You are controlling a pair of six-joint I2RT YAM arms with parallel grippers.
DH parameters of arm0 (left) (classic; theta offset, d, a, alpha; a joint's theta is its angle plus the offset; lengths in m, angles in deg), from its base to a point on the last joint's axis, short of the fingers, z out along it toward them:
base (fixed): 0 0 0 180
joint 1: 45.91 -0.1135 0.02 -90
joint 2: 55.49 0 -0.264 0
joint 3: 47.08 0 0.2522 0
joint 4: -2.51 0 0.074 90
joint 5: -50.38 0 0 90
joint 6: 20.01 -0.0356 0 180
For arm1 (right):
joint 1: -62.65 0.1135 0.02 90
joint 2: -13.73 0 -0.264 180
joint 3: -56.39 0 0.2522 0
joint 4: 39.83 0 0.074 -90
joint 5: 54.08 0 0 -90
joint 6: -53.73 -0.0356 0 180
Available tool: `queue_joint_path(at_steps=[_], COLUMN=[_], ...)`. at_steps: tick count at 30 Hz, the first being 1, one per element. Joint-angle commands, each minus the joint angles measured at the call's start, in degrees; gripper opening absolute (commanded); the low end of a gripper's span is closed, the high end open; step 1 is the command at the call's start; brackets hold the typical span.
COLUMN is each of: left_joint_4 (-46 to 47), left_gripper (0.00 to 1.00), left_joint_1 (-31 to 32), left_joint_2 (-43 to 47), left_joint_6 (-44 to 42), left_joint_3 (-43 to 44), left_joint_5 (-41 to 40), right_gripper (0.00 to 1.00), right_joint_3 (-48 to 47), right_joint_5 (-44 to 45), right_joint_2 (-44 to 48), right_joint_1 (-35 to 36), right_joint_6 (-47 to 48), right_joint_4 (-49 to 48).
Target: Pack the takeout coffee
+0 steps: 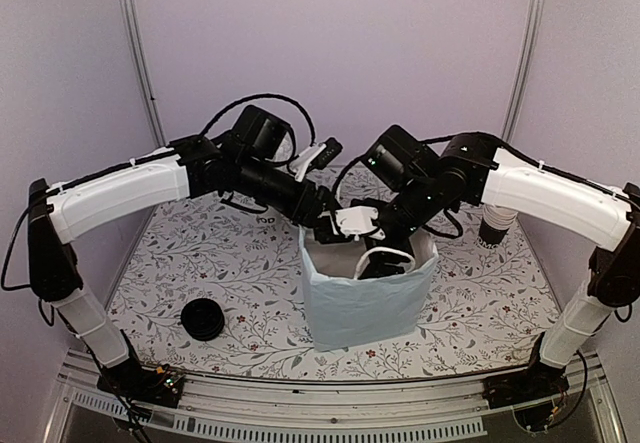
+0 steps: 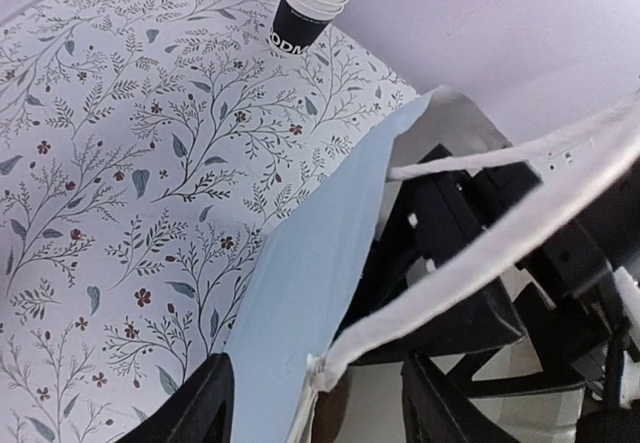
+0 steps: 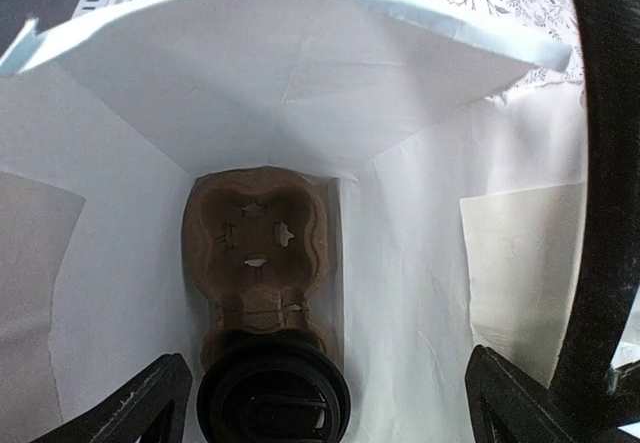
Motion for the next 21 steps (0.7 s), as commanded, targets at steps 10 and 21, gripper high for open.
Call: queue_joint_path(at_steps=[10,21], left_joint_4=[-1.56,-5.89], left_gripper=[0.66,0.52], left_joint_1=[-3.49,-14.48], left_joint_2=[9.01,15.76], left_joint_6=[-1.68,5.67], left_joint_3=[4.4,1.42], left_joint_5=[-7.12,-29.89], right_gripper=[0.99,0.99], right_joint_3=[-9.48,-28.42], right_joint_5=[-0.89,-6.15], right_joint_2=[1.82,-0.59], right_joint_1=[0.15,-3.5], right_joint_6=[3.67,5.32], right_joint_4=[3.34,8.68])
